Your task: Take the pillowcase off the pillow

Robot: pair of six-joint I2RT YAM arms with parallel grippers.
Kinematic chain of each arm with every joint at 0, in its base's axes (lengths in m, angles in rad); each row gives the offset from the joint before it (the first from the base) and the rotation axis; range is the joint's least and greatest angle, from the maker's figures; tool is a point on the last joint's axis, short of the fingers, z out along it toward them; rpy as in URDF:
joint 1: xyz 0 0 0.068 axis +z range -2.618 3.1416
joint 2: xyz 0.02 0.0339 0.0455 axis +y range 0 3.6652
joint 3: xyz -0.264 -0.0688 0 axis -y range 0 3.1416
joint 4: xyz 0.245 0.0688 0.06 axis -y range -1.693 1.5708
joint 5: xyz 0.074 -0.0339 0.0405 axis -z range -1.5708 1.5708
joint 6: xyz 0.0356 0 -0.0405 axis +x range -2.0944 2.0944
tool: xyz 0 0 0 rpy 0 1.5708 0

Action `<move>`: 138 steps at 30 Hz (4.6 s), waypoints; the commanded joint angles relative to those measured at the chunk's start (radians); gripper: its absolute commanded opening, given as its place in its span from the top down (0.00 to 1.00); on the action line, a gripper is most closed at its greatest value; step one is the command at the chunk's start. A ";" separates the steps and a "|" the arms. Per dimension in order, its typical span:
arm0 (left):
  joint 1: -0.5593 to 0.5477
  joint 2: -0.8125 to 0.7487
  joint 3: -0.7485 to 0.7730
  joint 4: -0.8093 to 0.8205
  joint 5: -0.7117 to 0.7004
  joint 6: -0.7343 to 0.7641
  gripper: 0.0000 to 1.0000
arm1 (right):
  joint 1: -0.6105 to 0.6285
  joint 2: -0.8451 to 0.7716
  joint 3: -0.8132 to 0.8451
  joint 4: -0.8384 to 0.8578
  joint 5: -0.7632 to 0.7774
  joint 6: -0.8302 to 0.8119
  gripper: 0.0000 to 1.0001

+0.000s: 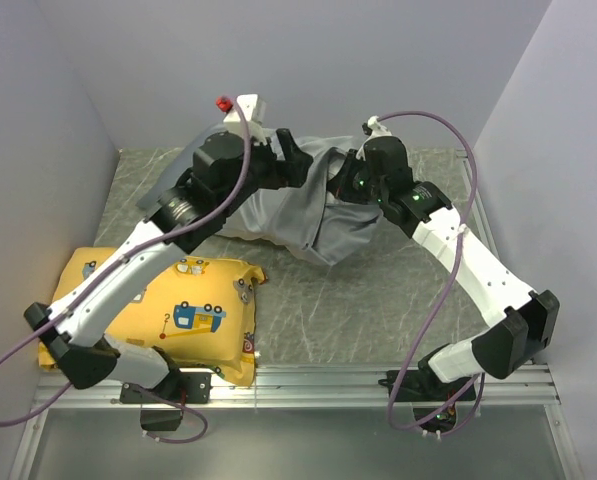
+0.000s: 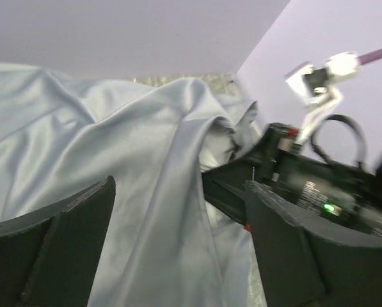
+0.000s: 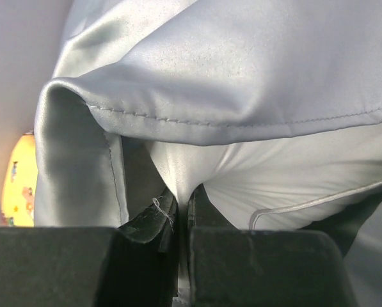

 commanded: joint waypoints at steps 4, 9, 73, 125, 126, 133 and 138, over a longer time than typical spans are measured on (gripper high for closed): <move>-0.148 -0.123 -0.106 -0.056 -0.111 0.002 0.27 | -0.006 -0.010 0.088 0.083 0.061 -0.027 1.00; -0.243 -0.169 -0.242 -0.042 -0.185 -0.047 0.31 | -0.004 -0.011 0.075 0.080 0.071 -0.038 1.00; -0.266 -0.278 -0.370 0.051 0.039 0.073 0.35 | -0.072 -0.067 0.053 0.081 0.159 -0.094 1.00; -0.183 0.187 -0.097 0.231 0.145 0.357 0.45 | -0.070 -0.059 0.067 0.078 0.098 -0.088 1.00; -0.183 0.187 -0.095 0.229 0.147 0.357 0.47 | -0.070 -0.059 0.068 0.078 0.099 -0.090 1.00; -0.183 0.183 -0.111 0.199 0.214 0.332 0.70 | -0.070 -0.042 0.085 0.071 0.104 -0.093 1.00; -0.185 0.135 -0.181 0.191 0.237 0.309 0.83 | -0.069 -0.030 0.099 0.071 0.101 -0.091 1.00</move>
